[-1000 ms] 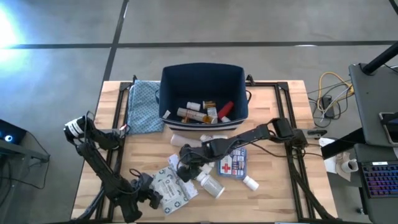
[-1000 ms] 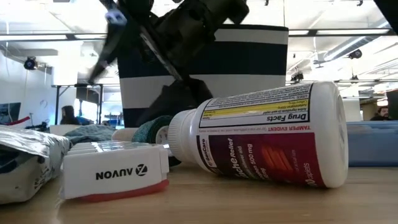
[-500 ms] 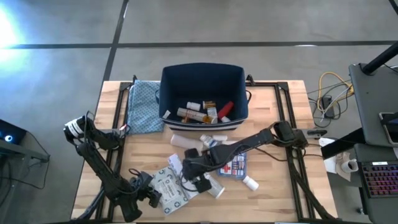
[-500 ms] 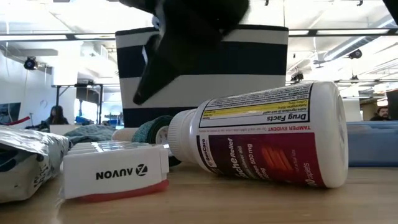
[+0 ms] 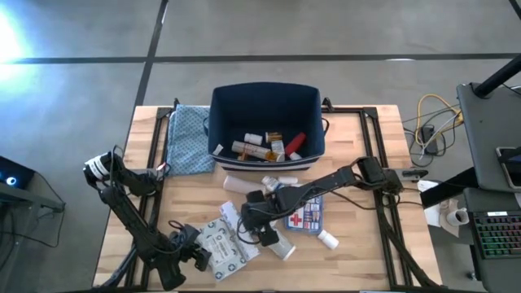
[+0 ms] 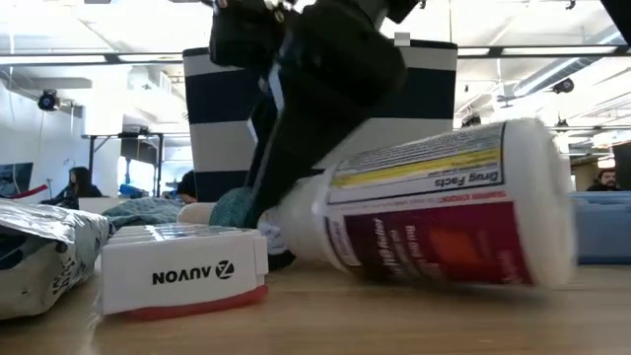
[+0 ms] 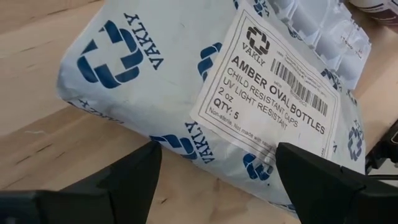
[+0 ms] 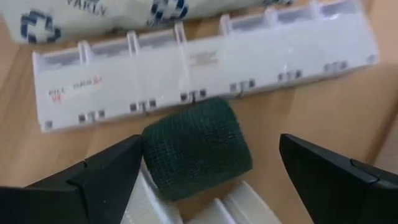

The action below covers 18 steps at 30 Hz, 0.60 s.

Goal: Pick & place medical supplies in basket/bin
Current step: Put the green bandage into the blue bin

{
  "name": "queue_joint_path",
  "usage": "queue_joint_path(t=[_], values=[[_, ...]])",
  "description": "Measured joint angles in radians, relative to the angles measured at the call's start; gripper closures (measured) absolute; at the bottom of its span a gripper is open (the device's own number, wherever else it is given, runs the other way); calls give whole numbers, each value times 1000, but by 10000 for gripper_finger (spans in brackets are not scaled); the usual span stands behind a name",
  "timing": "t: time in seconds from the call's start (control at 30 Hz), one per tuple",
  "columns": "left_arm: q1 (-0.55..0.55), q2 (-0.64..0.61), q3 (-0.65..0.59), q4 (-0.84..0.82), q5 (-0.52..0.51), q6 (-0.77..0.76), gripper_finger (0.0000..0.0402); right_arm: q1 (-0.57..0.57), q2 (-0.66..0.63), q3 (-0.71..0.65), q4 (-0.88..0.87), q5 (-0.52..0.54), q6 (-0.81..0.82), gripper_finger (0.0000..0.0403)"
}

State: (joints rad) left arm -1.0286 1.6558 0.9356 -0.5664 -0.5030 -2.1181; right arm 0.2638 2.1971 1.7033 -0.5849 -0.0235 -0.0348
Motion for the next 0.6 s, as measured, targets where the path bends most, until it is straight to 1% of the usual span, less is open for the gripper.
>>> queue_joint_path(t=[0.2,0.37,0.6], values=[[0,0,0,0,0,0,107,0,1,-42,0,-7,-26,35],[1,0,0,0,0,0,107,-1,2,-51,5,-3,-29,35],[1,0,0,0,1,0,107,0,2,-49,110,-8,-31,35]])
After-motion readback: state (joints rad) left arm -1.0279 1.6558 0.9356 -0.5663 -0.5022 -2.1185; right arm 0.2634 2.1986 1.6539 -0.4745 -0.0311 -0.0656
